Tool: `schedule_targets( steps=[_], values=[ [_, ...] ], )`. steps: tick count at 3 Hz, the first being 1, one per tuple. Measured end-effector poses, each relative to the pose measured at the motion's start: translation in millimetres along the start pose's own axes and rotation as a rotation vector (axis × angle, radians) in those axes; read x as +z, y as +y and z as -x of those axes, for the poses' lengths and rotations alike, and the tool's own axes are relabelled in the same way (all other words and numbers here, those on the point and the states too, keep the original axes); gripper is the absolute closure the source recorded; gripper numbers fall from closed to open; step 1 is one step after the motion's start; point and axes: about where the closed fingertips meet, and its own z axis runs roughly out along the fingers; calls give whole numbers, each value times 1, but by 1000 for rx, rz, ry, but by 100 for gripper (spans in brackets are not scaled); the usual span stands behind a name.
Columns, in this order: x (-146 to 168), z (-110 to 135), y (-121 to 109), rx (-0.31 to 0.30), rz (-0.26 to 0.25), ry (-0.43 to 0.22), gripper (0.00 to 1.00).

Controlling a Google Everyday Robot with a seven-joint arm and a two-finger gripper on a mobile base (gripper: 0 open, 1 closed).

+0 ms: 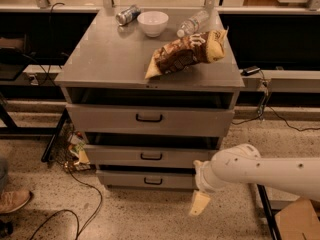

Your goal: Open middle drawer

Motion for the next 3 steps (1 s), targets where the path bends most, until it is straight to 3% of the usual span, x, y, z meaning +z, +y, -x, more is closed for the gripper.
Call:
schedule_targets(
  steps=[2, 3],
  values=[
    [48, 17, -52, -163, -67, 1, 0],
    [62, 24, -81, -199, -115, -10, 0]
  ],
)
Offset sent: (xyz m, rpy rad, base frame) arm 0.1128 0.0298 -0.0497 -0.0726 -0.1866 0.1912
